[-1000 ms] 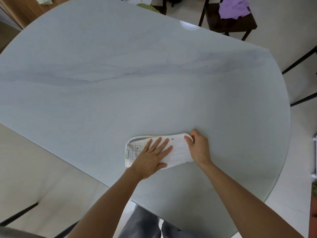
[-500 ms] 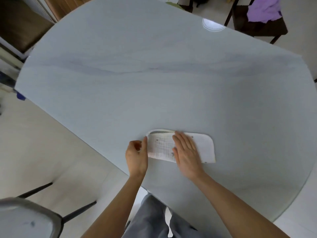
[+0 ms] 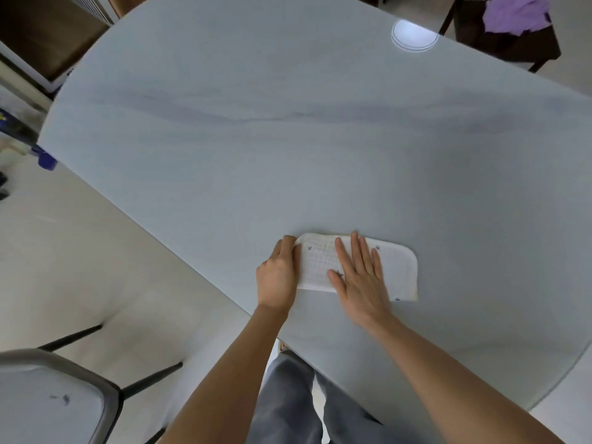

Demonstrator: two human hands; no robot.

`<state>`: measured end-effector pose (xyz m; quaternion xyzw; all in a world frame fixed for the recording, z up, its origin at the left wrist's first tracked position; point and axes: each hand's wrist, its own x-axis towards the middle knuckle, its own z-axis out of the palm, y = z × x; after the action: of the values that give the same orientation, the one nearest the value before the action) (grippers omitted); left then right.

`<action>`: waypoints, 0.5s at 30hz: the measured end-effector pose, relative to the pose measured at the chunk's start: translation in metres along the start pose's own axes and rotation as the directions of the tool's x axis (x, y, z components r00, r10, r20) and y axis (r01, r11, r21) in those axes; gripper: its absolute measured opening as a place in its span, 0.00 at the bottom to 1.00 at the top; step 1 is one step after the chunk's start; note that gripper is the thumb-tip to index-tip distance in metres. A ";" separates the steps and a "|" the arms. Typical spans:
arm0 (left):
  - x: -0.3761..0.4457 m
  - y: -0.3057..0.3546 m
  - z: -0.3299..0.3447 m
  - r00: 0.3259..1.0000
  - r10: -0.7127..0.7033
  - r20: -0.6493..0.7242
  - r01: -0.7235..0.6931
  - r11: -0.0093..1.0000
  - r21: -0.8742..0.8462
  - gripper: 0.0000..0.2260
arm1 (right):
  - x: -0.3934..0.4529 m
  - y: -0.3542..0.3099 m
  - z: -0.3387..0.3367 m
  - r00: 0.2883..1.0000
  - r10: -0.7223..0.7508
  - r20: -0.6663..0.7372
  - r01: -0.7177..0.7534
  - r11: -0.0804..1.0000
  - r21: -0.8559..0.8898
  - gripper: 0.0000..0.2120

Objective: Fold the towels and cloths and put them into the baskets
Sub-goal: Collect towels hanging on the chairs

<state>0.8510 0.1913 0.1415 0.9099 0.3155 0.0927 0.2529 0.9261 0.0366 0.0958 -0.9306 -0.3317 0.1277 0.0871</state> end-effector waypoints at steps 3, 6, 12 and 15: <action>0.005 -0.006 0.009 0.999 -0.037 -0.003 0.037 0.997 0.062 0.05 | 0.000 -0.003 0.001 1.000 0.024 -0.017 -0.025 0.999 -0.030 0.31; 0.008 -0.010 0.018 1.000 -0.031 0.000 0.031 0.991 0.128 0.07 | 0.000 -0.004 0.002 0.999 0.028 -0.027 -0.030 0.997 -0.072 0.31; 0.004 -0.018 0.020 0.979 0.166 -0.118 -0.123 0.944 0.305 0.12 | -0.003 -0.010 -0.001 0.998 -0.040 -0.052 0.034 0.993 -0.116 0.31; -0.001 -0.026 0.022 0.881 0.470 0.047 -0.458 0.824 0.333 0.18 | -0.004 -0.006 -0.002 0.988 -0.154 -0.030 0.149 0.980 -0.132 0.30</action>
<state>0.8438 0.1994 0.1092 0.9867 0.1006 0.1133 0.0587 0.9203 0.0383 0.0995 -0.9087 -0.4074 0.0802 0.0426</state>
